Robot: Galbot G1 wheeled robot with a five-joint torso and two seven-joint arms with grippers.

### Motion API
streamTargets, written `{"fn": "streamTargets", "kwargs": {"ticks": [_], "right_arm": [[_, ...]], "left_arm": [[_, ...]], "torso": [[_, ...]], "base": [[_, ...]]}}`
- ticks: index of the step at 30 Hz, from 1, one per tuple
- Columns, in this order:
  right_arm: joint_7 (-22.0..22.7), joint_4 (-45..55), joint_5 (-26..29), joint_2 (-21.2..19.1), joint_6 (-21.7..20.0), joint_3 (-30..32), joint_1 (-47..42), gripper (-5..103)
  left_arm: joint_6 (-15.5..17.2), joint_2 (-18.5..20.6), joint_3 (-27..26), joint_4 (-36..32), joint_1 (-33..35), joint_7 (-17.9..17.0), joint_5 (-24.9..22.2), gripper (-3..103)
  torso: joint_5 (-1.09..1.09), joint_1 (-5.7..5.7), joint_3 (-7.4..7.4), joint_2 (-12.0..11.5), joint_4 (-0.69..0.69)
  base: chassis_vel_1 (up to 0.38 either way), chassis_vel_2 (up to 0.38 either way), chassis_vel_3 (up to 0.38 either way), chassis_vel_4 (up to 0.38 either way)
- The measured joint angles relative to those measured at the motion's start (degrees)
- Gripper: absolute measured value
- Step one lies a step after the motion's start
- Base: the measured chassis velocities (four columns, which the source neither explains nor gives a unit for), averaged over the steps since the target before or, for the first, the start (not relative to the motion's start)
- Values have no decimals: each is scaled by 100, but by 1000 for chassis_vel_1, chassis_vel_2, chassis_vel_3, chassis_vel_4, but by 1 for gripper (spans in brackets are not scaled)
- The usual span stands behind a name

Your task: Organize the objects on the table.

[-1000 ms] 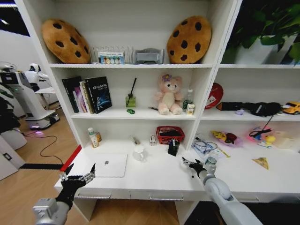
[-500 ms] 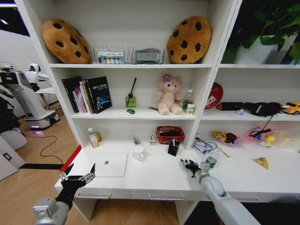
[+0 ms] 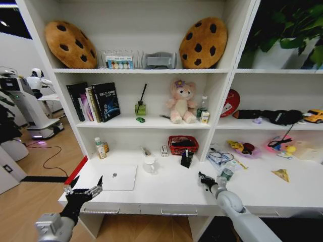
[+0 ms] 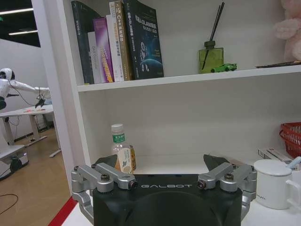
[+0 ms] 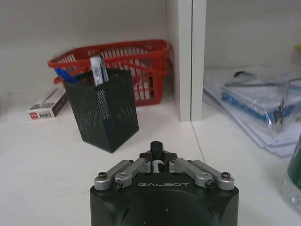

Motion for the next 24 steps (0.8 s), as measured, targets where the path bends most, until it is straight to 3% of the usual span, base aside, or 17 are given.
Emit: {"fn": "streamTargets", "kwargs": {"ticks": [3, 6, 7, 9, 10, 12, 13, 15, 16, 18, 24], "right_arm": [[-118, 149, -256, -19, 174, 71, 10, 11], [-567, 471, -907, -18, 1054, 66, 245, 11], [-567, 471, -907, -18, 1054, 66, 245, 11], [-798, 237, -1442, 104, 1973, -203, 670, 11], [-798, 237, -1442, 104, 1973, -203, 670, 11], [-869, -406, -1854, 383, 2825, -550, 1180, 11], [-869, -406, -1854, 383, 2825, -550, 1180, 11], [-878, -1153, -2265, 775, 3546, -814, 1669, 11], [-878, -1153, -2265, 775, 3546, -814, 1669, 11], [-907, -1722, -2674, 1094, 4050, -901, 2044, 11], [-974, -2481, -3018, 1454, 4567, -887, 2493, 11]], "left_arm": [[0, 0, 0, 0, 0, 0, 0, 100], [0, 0, 0, 0, 0, 0, 0, 100], [0, 0, 0, 0, 0, 0, 0, 100], [0, 0, 0, 0, 0, 0, 0, 100], [0, 0, 0, 0, 0, 0, 0, 100], [0, 0, 0, 0, 0, -1, 0, 100], [0, 0, 0, 0, 0, -1, 0, 100], [0, 0, 0, 0, 0, -1, 0, 100], [0, 0, 0, 0, 0, -1, 0, 100], [0, 0, 0, 1, 0, -1, 0, 100], [0, 0, 0, 0, 0, 0, 0, 100]], "torso": [[-1, 0, 0, 0, -1], [-3, 0, 0, 1, -1], [-3, 0, 0, 1, -1], [-4, -1, 0, 1, 0], [-4, -1, 0, 1, 0], [-1, 0, 0, 0, 1], [-1, 0, 0, 0, 1], [0, 1, 1, -1, 2], [0, 1, 1, -1, 2], [-1, 1, 1, -2, 1], [-2, 1, 1, -1, 1]], "base": [[0, 0, 0, 0], [0, 0, 0, 0], [0, 0, 0, 0], [0, 0, 0, 0], [0, 0, 0, 0], [0, 0, 0, 0], [0, 0, 0, 0], [0, 0, 0, 0], [0, 0, 0, 0], [0, 0, 0, 0], [0, 0, 0, 0]]}}
